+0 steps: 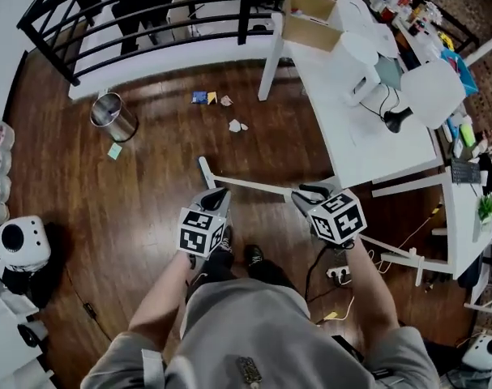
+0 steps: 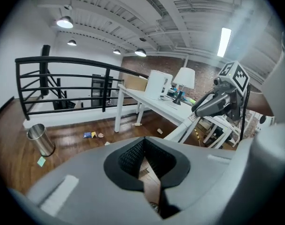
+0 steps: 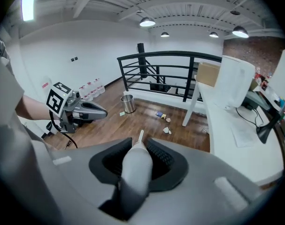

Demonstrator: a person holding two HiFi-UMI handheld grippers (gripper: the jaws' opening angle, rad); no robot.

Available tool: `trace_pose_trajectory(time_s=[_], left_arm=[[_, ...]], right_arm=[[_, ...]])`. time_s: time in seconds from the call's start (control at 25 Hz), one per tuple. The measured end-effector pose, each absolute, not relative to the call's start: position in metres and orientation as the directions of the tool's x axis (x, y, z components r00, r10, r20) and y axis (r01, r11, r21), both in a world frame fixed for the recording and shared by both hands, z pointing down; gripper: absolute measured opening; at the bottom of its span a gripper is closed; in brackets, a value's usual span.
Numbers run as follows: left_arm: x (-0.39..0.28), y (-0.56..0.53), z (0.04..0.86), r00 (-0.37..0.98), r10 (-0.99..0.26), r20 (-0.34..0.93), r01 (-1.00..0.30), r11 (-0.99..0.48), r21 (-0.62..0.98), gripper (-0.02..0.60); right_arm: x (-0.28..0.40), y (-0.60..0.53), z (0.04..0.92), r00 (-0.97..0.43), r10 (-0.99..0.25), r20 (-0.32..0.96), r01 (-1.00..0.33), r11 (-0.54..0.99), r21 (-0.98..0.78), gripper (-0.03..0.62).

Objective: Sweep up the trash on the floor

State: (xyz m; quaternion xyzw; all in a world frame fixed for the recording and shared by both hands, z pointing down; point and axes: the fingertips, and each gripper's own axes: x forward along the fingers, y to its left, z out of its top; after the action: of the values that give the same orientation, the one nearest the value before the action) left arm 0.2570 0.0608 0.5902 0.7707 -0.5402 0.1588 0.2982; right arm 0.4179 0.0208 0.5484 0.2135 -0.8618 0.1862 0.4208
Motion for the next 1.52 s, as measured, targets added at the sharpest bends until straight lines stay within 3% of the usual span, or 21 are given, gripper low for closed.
trace_pose_trajectory(time_s=[0.4,0.72,1.12,1.52], left_arm=[[0.209,0.152,0.564,0.016,-0.801,0.598,-0.978,0.112,0.176,0.006],[0.174,0.255,0.551,-0.171,-0.79,0.589,-0.938,0.314,0.149,0.006],[0.168,0.354,0.582,-0.209,-0.765,0.609,-0.878,0.421,0.227,0.006],[0.168,0.318,0.6,-0.197,-0.765,0.613,-0.865,0.43,0.258,0.006]], right_arm=[[0.378,0.044,0.54,-0.673,-0.052,0.738,-0.267,0.947,-0.177,0.095],[0.341,0.11,0.538,-0.651,0.086,0.754,-0.071,0.982,-0.173,0.096],[0.319,0.181,0.583,-0.509,0.163,0.845,-0.009,0.981,-0.194,0.097],[0.303,0.126,0.602,-0.446,0.138,0.884,0.034,0.99,-0.137,0.097]])
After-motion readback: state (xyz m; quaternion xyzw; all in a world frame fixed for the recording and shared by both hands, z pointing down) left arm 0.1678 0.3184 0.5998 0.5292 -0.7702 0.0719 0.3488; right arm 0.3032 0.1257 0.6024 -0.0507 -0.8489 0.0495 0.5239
